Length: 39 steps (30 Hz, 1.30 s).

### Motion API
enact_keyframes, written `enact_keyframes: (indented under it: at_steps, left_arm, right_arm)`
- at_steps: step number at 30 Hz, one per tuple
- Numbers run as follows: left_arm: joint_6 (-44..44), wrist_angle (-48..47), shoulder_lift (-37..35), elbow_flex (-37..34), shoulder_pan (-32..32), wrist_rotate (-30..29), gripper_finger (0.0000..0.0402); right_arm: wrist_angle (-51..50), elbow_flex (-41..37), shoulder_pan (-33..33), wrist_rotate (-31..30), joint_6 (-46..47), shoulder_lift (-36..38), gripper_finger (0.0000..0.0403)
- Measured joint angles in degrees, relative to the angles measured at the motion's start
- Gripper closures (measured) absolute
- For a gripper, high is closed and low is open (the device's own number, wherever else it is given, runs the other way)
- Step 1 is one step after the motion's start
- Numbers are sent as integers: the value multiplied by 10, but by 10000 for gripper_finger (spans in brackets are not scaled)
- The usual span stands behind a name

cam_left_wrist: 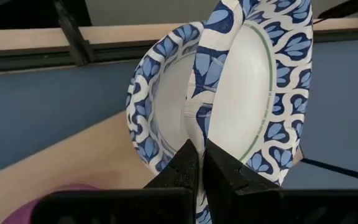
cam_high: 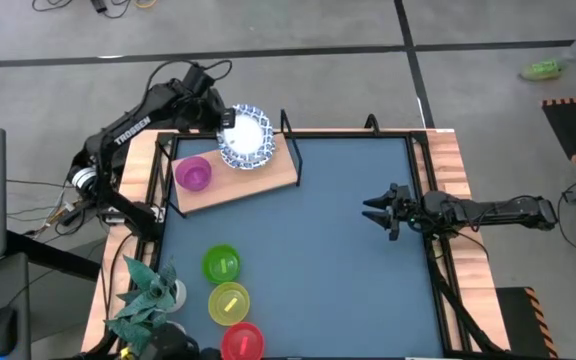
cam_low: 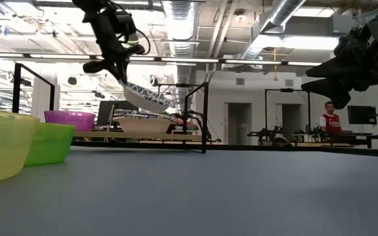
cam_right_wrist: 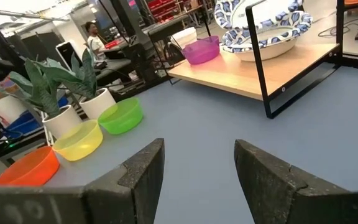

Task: Place and stack bowls onto a shelf
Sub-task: Stack the white-blue bowl on top of the other white-blue bowls on the shelf

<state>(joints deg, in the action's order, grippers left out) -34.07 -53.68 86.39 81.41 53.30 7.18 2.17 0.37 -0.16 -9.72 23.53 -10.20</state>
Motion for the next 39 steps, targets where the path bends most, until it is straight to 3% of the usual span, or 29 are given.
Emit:
enact_keyframes:
  at_steps: [19,32,39]
  left_arm:
    - [-15,72,0,-67,-1,6,397]
    - [16,80,0,-67,-6,-4,282]
    - [52,67,0,-67,-5,-10,259]
  right_arm:
    - [0,0,0,0,0,-48,183]
    - [0,0,0,0,0,-48,183]
    - [0,0,0,0,0,-48,183]
